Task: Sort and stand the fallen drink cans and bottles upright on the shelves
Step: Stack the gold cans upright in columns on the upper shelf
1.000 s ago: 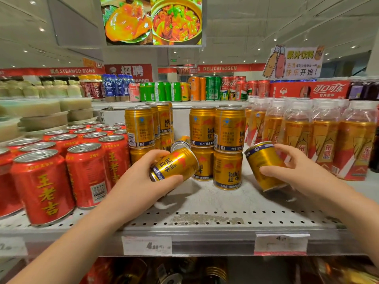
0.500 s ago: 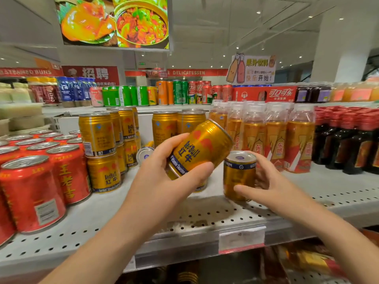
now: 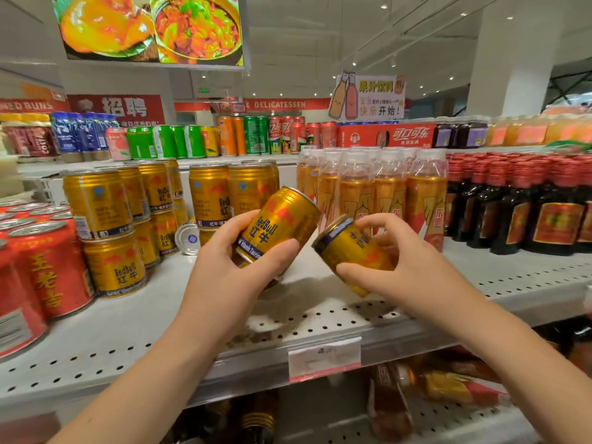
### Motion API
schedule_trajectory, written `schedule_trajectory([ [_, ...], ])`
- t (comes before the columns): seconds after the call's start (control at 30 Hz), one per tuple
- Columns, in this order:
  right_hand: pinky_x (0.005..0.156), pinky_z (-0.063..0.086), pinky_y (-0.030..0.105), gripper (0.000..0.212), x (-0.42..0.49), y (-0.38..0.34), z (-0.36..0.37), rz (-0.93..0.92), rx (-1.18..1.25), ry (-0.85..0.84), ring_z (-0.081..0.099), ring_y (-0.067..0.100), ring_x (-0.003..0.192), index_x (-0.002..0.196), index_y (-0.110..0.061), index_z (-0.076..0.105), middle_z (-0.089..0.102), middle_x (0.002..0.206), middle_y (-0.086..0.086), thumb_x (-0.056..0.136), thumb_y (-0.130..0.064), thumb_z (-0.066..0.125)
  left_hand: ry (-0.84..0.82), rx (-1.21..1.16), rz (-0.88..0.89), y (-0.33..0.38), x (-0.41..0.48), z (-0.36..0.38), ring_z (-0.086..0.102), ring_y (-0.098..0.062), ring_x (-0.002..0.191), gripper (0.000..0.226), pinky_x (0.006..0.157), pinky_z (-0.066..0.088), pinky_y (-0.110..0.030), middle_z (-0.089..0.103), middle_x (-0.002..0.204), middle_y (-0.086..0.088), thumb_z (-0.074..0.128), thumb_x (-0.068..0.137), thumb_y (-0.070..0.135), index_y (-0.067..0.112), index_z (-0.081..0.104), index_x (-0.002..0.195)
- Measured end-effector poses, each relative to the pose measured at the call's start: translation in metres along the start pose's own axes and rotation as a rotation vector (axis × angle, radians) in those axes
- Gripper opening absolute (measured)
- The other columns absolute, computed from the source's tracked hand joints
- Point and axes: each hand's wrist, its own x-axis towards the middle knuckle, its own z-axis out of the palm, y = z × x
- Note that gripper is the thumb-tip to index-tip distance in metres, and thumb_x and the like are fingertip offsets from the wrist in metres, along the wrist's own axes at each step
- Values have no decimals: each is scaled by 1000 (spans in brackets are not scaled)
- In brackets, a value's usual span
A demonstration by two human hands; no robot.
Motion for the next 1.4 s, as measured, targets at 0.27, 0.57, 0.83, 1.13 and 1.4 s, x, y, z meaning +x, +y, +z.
schedule_trajectory([
  [0.27, 63, 51, 11, 70, 14, 1, -12, -99, -127, -73, 59, -7, 94, 122, -52, 39, 51, 111, -29, 66, -68, 78, 50, 25, 12, 0, -7, 5, 68, 0, 92, 53, 67, 51, -8, 70, 102, 20, 80, 75, 49, 39, 64, 124],
  [0.57, 81, 40, 5, 70, 46, -6, -15, -257, -237, -265, 48, -14, 113, 131, -54, 47, 47, 126, -31, 68, -76, 69, 131, -7, 1, -4, -10, 16, 70, -2, 93, 56, 66, 52, -9, 73, 104, 13, 79, 75, 48, 35, 64, 127],
  [0.83, 103, 48, 27, 101, 38, 12, 16, -155, 22, -171, 48, 1, 128, 145, -41, 31, 45, 143, -16, 60, -79, 72, 179, -32, 79, 5, 8, 41, 64, 14, 91, 41, 68, 46, -1, 67, 99, 37, 79, 86, 38, 38, 57, 120],
  [1.13, 74, 49, 7, 81, 29, 31, 33, 26, 321, -106, 56, -16, 106, 130, -47, 45, 60, 120, -27, 62, -76, 76, 105, -175, 29, 6, 43, 76, 69, 4, 99, 47, 75, 55, -14, 72, 105, 23, 84, 83, 35, 41, 52, 116],
  [1.4, 90, 55, 19, 64, 33, 44, 31, 66, 508, -141, 62, -9, 110, 124, -45, 50, 68, 118, -29, 70, -56, 83, 49, -120, 28, -8, 42, 79, 70, -2, 103, 49, 79, 54, -13, 75, 111, 14, 84, 84, 33, 30, 56, 124],
])
